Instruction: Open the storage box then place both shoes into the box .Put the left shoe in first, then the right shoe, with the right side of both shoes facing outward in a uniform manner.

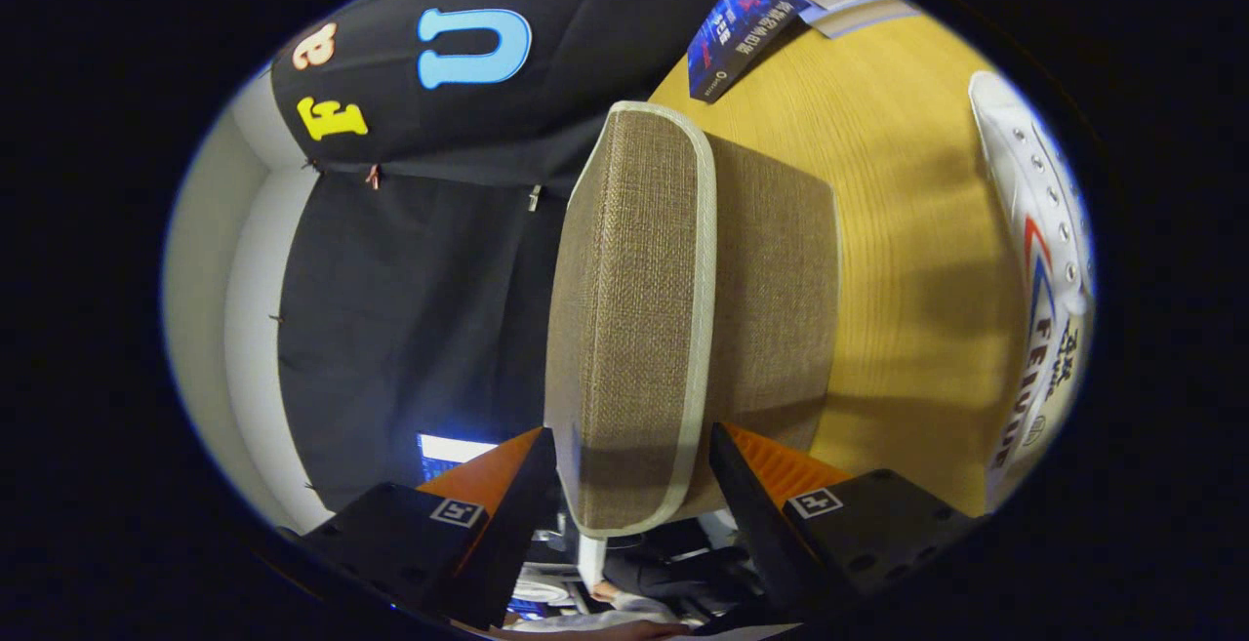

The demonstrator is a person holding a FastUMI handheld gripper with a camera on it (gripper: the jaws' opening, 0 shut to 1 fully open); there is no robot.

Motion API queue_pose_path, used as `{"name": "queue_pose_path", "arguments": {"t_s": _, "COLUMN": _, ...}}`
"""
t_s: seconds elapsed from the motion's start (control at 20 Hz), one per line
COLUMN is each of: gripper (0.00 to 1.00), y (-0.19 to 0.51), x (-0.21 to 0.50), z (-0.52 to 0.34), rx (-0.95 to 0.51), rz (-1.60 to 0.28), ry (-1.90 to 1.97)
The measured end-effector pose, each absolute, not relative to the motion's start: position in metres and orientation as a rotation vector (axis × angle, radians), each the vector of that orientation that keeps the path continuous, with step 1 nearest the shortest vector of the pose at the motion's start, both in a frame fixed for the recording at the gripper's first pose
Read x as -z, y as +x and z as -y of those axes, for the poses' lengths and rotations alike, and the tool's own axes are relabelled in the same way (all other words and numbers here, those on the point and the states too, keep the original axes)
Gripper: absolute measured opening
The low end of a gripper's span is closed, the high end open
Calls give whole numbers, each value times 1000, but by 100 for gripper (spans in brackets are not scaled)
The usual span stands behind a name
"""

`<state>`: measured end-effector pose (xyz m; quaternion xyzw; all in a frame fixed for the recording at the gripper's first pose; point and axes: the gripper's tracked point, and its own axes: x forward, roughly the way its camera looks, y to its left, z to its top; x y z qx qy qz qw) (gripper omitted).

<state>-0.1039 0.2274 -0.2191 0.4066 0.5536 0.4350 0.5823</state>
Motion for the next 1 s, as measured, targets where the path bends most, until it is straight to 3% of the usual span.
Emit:
{"name": "queue_pose_path", "arguments": {"t_s": 0.15, "gripper": 93, "y": -101, "x": 218, "z": -226, "rx": -1017, "rz": -1322, "ry": 974}}
{"name": "queue_pose_path", "arguments": {"t_s": 0.25, "gripper": 82, "y": -102, "x": 216, "z": -226, "rx": -1013, "rz": -1364, "ry": 1006}}
{"name": "queue_pose_path", "arguments": {"t_s": 0.35, "gripper": 82, "y": -100, "x": 201, "z": -225, "rx": -1016, "rz": -1387, "ry": 1045}}
{"name": "queue_pose_path", "arguments": {"t_s": 0.45, "gripper": 70, "y": -101, "x": 188, "z": -220, "rx": -1014, "rz": -1409, "ry": 1097}}
{"name": "queue_pose_path", "arguments": {"t_s": 0.55, "gripper": 69, "y": -100, "x": 182, "z": -219, "rx": -1004, "rz": -1430, "ry": 1106}}
{"name": "queue_pose_path", "arguments": {"t_s": 0.7, "gripper": 51, "y": -102, "x": 168, "z": -219, "rx": -1002, "rz": -1458, "ry": 1154}}
{"name": "queue_pose_path", "arguments": {"t_s": 1.0, "gripper": 51, "y": -119, "x": 139, "z": -221, "rx": -1089, "rz": -1443, "ry": 1136}}
